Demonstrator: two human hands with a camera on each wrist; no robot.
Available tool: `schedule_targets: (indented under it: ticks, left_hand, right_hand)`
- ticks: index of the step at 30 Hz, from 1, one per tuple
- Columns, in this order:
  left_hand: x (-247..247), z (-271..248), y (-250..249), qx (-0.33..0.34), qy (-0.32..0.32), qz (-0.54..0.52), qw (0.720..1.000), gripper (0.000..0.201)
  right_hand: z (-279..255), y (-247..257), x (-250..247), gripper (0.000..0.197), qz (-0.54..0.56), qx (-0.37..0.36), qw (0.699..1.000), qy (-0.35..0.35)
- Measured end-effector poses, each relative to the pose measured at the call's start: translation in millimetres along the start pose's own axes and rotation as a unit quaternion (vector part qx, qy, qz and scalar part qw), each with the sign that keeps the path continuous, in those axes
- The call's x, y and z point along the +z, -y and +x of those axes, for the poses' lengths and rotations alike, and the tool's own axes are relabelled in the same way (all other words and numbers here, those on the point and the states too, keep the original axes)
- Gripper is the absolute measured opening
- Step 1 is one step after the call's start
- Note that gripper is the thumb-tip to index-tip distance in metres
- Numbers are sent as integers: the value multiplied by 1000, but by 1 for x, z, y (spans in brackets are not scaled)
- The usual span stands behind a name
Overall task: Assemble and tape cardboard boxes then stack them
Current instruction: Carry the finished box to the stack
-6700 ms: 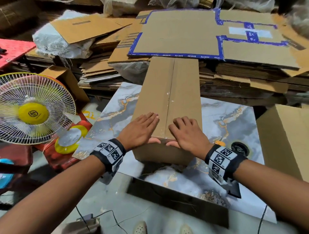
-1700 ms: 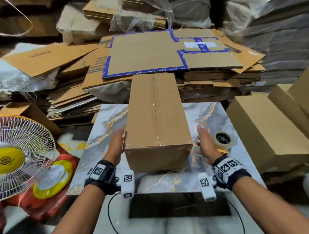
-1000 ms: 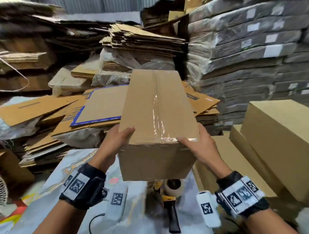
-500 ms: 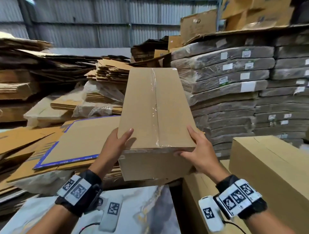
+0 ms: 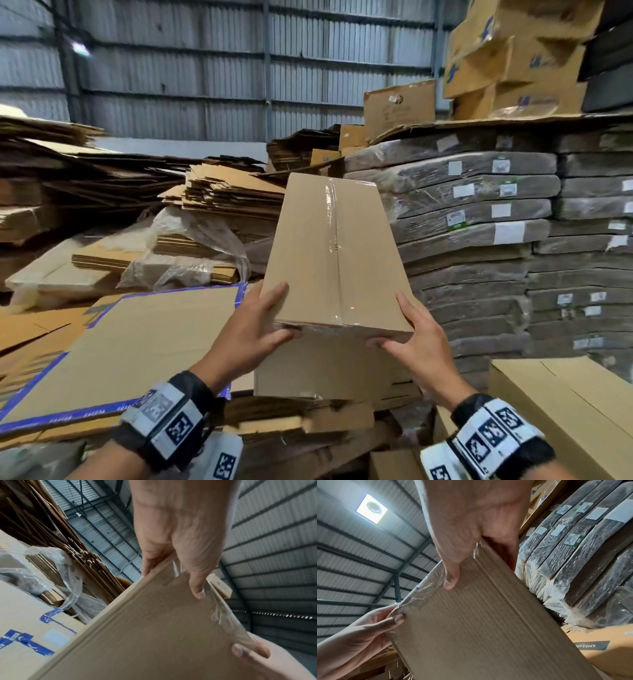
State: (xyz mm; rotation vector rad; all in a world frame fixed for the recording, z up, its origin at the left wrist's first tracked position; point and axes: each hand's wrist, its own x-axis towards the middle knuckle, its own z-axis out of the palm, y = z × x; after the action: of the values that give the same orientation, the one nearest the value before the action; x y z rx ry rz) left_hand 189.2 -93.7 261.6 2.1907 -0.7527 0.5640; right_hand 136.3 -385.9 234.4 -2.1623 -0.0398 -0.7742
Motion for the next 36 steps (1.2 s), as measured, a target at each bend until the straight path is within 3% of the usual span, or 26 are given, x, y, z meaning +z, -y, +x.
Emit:
schedule_targets:
  ticks: [7,10,12,15,17,18,20,22,26,30,36]
  left_hand:
    - [81,88,74,-12,69,80,994,84]
    - [114,141,101,-12,76,79,994,76]
    - [135,184,123,3,64,134,989,69]
    - [178,241,164,13,47,264,963,64]
    - [215,264,193,-17,95,340,936,75]
    - [233,269,204,-32,135,356,924,82]
    - [261,279,216,-29,179,363,914,95]
    - [279,300,221,-15,180,373,910,99]
    - [287,343,210,-81,214,368,901,97]
    - [276,353,188,-96,198,317,922,83]
    - [253,318,122,-26,134,194,972,76]
  right_hand:
    - [117,-100,31,111,-14,9,999,43]
    - [178,-144,51,110,-23,4,998,52]
    - [226,-171,66,107,-39,-9,998,57]
    - [294,-201,95,82,-120,-54,990,42]
    - [325,-223,122,75,-236,-73,965,87]
    - [336,-235,135,83,-284,-66,947,135]
    - [352,-262,158,105,-318,-20,922,221]
    - [367,-284,165,116,-313,7,919,240]
    - [386,-298,149,110,-269,18,929,255]
    - [373,-289,135,99,-171,22,961,214]
    - [332,-236,99,91,-55,4,993,105]
